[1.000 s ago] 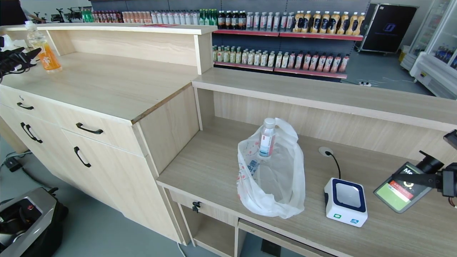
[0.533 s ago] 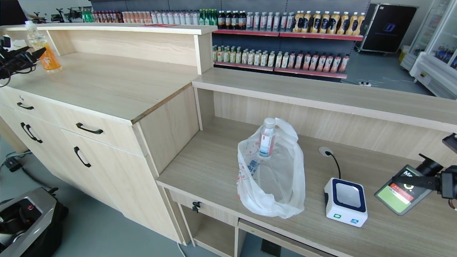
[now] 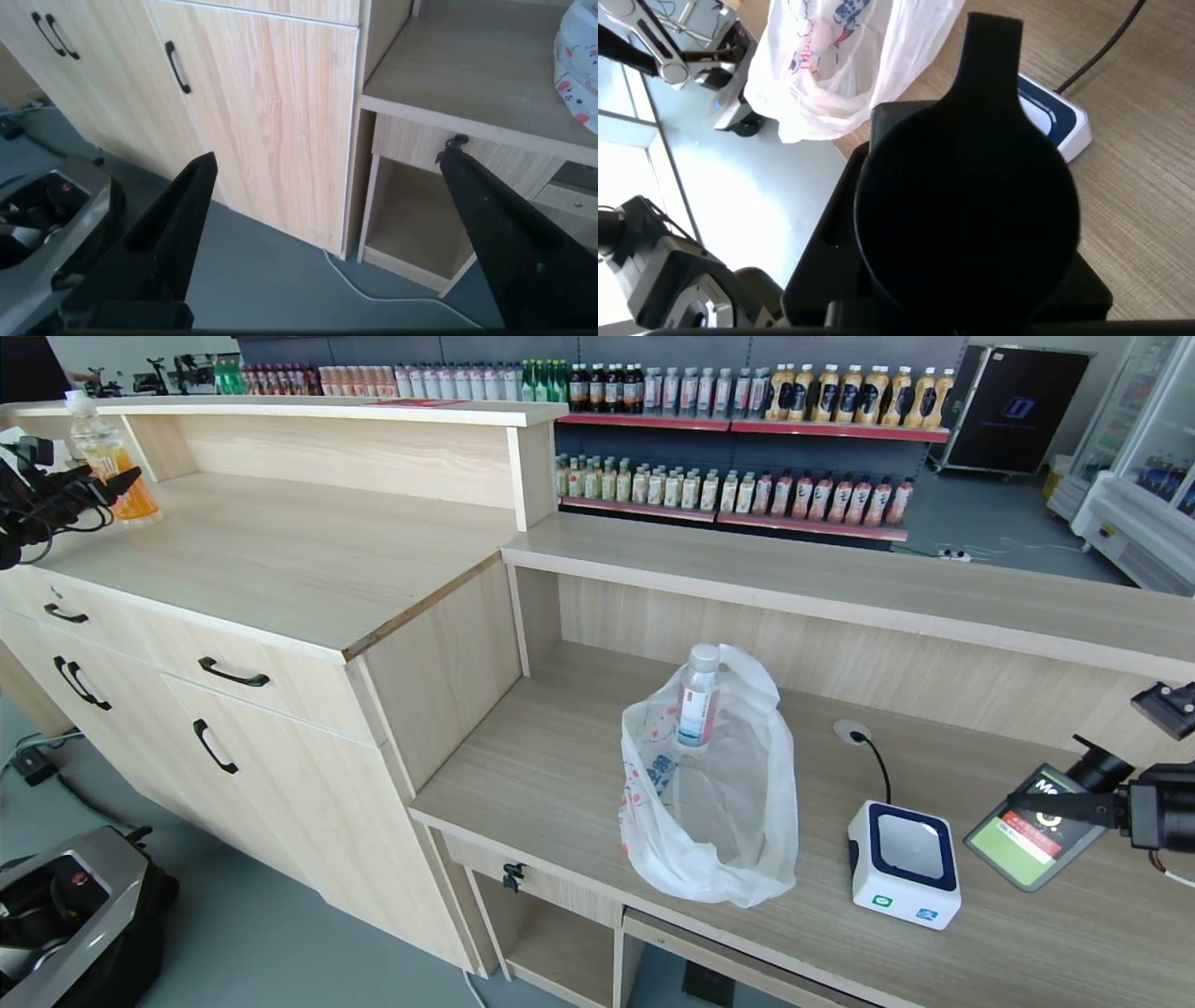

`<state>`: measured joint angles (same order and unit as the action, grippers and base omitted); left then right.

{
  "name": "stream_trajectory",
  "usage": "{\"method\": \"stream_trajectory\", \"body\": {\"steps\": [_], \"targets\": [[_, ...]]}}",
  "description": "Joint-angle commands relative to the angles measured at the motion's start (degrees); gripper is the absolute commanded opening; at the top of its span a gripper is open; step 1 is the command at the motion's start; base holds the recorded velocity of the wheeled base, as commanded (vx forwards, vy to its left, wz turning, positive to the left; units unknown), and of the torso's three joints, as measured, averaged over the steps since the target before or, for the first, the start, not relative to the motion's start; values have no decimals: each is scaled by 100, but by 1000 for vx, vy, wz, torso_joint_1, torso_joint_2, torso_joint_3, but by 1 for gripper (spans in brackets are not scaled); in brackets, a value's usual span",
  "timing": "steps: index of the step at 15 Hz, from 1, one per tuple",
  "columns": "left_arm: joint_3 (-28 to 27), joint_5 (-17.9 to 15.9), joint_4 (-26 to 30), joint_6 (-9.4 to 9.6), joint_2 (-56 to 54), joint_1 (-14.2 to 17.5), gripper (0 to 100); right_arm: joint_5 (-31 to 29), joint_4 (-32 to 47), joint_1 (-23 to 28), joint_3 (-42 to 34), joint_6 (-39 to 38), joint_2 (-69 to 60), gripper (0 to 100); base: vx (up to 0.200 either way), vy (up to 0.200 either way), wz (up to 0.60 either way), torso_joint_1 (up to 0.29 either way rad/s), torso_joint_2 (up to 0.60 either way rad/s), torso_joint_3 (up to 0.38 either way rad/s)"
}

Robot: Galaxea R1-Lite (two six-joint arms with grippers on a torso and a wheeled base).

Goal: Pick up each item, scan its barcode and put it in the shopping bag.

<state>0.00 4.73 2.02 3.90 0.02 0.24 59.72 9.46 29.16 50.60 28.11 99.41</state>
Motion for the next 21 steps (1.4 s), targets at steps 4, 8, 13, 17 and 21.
{"method": "stream_trajectory", "body": {"steps": [4,8,13,17,21], "targets": [[0,2,0,-3,6,2,100,-22,-50,-42,46,10,122,0,0,0,0,0,0,0],[0,2,0,-3,-2,2,100,-22,-252,-68,64,1,175,0,0,0,0,0,0,0],[0,2,0,-3,-2,2,100,-22,-260,-165,72,-7,166,0,0,0,0,0,0,0],[0,2,0,5,-2,2,100,-31,-348,-103,169,-87,-563,0,0,0,0,0,0,0],[0,2,0,-3,6,2,100,-1173,-366,266,55,-1405,-2567,0,0,0,0,0,0,0]]}}
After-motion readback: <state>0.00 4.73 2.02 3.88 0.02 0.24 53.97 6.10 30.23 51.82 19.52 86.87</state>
